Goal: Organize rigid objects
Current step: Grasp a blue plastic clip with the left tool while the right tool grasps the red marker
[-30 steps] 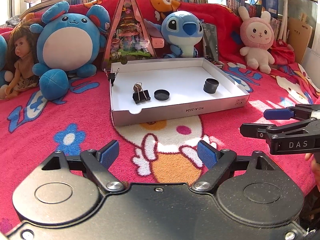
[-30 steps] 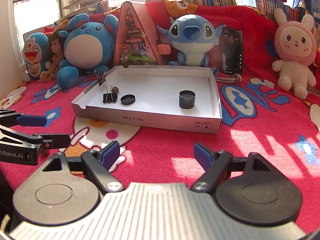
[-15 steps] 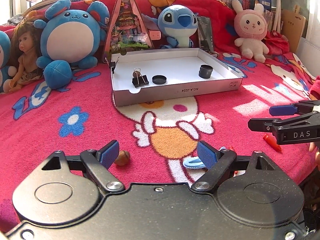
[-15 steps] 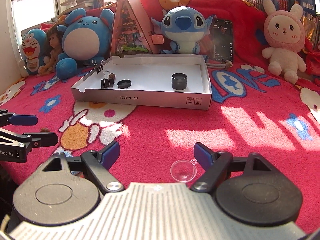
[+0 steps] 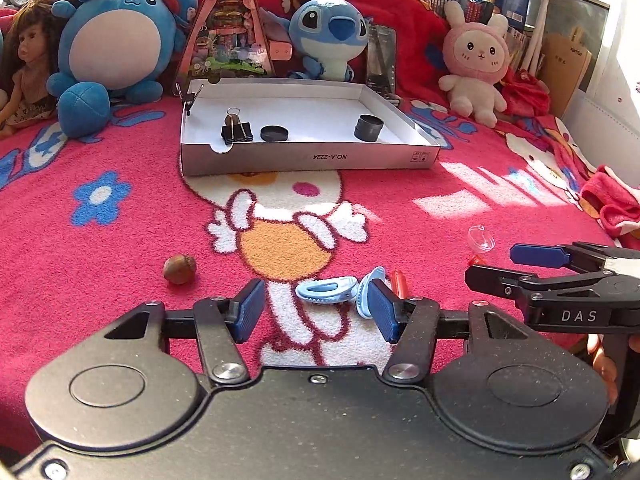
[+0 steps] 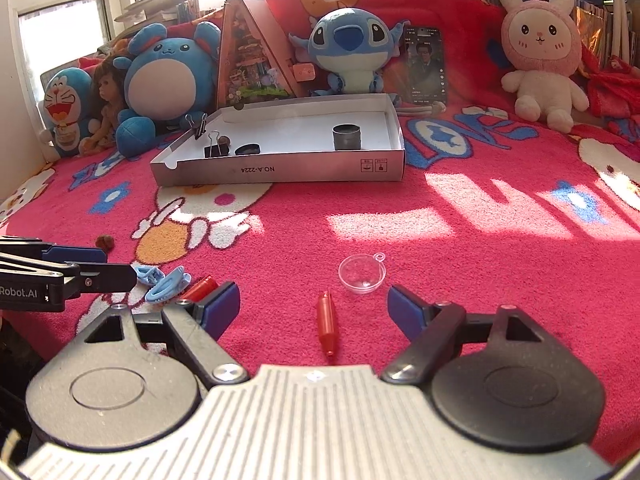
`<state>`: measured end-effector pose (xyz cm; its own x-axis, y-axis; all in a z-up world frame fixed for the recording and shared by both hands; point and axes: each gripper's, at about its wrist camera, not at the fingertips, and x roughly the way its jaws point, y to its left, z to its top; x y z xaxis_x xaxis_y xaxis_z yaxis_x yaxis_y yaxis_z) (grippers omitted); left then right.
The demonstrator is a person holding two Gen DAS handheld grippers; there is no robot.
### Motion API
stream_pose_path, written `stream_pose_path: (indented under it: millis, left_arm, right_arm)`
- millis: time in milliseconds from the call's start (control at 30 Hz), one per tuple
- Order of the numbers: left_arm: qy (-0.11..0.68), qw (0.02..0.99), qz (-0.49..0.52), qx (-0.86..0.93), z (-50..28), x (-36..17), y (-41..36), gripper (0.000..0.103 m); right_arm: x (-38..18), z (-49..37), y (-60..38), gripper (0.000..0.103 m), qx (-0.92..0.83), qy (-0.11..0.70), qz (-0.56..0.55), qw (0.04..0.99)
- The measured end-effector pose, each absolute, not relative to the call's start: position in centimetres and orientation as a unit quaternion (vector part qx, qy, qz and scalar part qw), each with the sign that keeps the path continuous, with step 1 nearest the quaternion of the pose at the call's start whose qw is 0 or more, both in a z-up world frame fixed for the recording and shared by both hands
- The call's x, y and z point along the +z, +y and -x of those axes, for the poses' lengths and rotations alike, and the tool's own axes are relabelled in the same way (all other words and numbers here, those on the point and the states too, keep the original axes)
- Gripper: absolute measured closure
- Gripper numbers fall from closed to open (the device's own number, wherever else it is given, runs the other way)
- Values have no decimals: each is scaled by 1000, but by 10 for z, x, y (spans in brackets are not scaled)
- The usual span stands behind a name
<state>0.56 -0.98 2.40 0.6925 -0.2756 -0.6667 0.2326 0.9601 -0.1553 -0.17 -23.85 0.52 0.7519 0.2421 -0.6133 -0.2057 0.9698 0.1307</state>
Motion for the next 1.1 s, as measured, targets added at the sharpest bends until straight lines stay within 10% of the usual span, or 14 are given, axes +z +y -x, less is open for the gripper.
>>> stream_pose_path:
  millis: [467, 1100]
  left_arm:
    - [362, 924, 25, -123, -17, 9, -27, 59]
    - [346, 932, 16, -106, -12, 12, -21, 67]
  right_arm:
    - [-7, 10, -237, 28, 107, 335, -11, 936]
    - [-10, 15, -227, 86, 86, 313, 29, 945]
